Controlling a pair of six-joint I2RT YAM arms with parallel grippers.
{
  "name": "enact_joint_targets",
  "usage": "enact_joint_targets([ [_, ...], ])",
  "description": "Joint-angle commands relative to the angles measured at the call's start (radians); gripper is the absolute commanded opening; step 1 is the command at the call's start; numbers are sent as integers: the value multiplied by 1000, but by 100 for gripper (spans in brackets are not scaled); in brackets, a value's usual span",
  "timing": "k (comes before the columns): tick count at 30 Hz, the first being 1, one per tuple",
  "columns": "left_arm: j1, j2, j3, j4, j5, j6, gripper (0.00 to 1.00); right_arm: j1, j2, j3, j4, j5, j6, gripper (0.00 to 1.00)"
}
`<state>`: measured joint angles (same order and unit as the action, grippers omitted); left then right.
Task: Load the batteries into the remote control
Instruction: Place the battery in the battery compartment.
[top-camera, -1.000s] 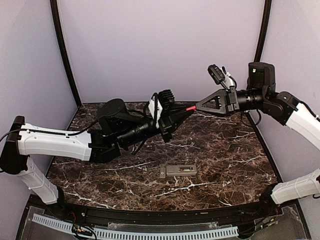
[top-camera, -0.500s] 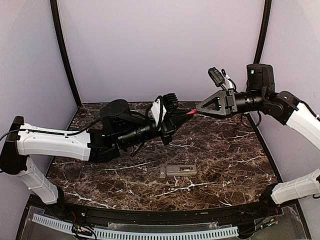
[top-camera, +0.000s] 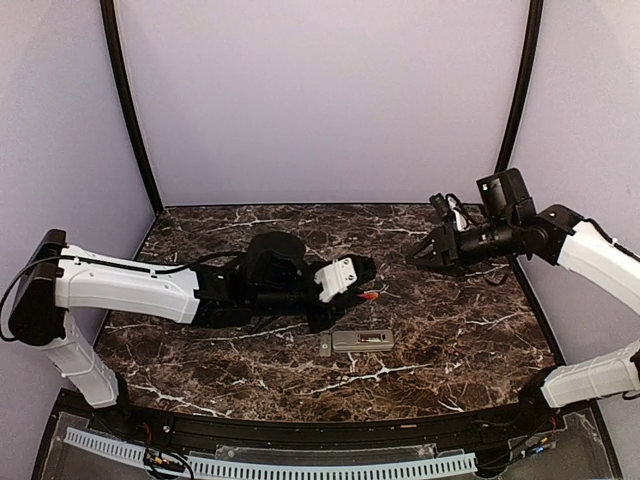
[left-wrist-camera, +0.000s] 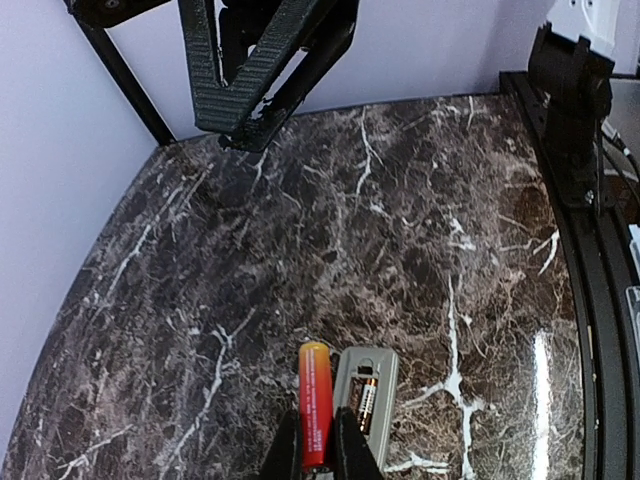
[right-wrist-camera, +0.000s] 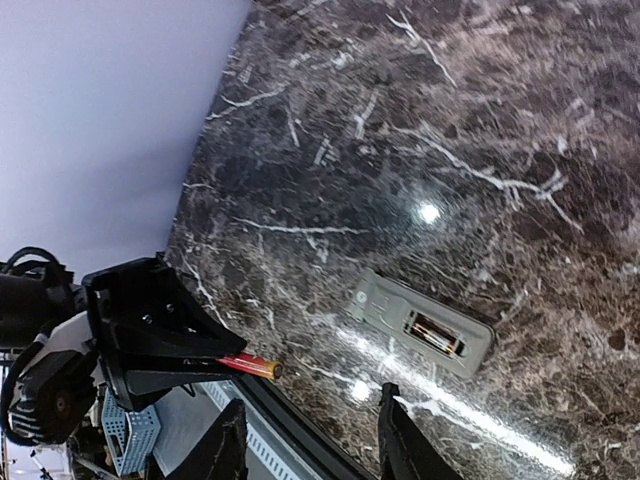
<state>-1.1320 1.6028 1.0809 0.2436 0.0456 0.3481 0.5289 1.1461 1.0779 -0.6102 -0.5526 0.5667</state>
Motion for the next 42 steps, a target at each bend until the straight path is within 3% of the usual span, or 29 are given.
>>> enact_joint_targets([
  [1, 20, 91, -3, -74, 56, 5, 0, -6, 41, -127, 19, 49, 30, 41],
  [10, 83, 257, 74, -73, 191, -1, 0, -6, 161, -245, 118, 21, 12, 38],
  [20, 129, 285, 91, -77, 279, -4, 0, -6, 280, -185, 141, -35, -79, 35],
  [32, 130, 408, 178, -122, 311, 47, 0, -6, 448, -129, 133, -72, -100, 34],
  [42, 137, 442, 184, -95, 280, 49, 0, -6, 473, -143, 155, -95, -98, 33],
])
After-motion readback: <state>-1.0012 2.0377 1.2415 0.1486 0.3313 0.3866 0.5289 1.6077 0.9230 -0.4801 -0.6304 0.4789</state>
